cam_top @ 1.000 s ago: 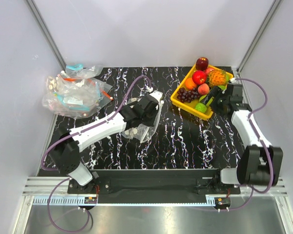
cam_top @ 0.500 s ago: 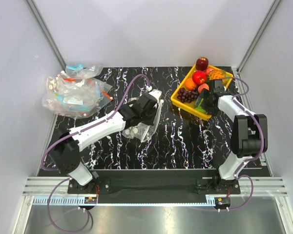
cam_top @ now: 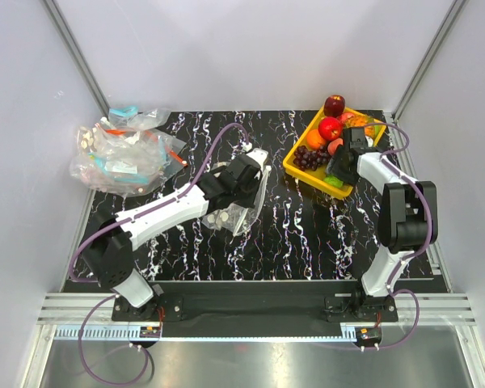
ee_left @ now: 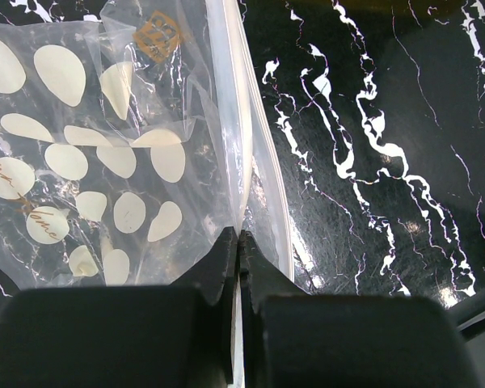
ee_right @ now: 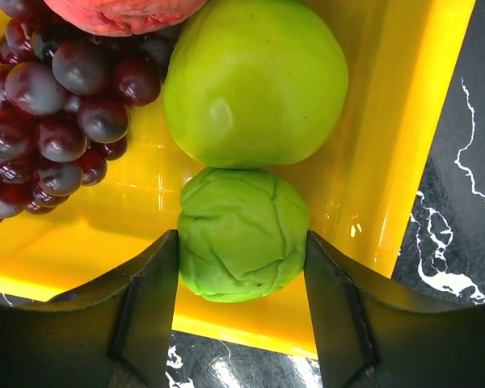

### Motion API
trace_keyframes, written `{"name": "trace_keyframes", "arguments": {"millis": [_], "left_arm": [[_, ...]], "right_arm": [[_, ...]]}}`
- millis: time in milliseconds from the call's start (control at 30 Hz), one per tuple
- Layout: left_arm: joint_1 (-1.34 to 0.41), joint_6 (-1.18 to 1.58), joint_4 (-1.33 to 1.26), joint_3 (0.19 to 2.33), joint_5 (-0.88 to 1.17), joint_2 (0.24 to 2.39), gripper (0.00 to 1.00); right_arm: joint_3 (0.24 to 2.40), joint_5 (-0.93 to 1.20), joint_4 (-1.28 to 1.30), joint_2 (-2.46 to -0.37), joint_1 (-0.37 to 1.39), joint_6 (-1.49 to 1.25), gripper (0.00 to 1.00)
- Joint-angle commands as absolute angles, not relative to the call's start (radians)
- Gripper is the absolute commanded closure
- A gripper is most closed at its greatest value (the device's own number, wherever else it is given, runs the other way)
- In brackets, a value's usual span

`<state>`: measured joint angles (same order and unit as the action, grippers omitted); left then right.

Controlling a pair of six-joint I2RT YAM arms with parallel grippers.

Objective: Place the food in the zip-top bag and seal the zipper
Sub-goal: Pick up the fake fruit from the bin, then place the fake fruit in the zipper food storage bag.

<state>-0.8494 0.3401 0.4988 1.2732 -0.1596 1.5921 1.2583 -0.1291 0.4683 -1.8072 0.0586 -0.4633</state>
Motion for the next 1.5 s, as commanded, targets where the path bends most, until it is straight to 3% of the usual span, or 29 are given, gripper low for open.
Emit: {"name": "trace_keyframes", "arguments": {"millis": [0, 333, 833, 1133, 1467], "left_arm": [[-0.839, 0.339, 0.469, 1.318, -0.135, 1.600, 1.00], [-0.831, 0.339, 0.494, 1.361, -0.126, 1.614, 1.00], [-0.819, 0.394, 0.515, 1.468, -0.015, 1.654, 1.00], [-0.819, 0.414, 0.489, 1.453, 0.051, 1.657, 1.00], [-0.799, 0.459, 0.443, 1.428, 0.132, 1.575, 1.00]], "right_arm": [[1.275, -0.124, 0.430, -1.743, 0.066, -0.456, 0.47], [1.186, -0.042, 0.385, -1.488, 0.066, -0.433, 0.51], [0.910, 0.380, 0.184, -1.148, 0.254, -0.517, 0.56], [0.841, 0.373, 0.083, -1.123, 0.414, -0.552, 0.57], [0.781, 0.310, 0.017, -1.192, 0.456, -0.558, 0.58]]}}
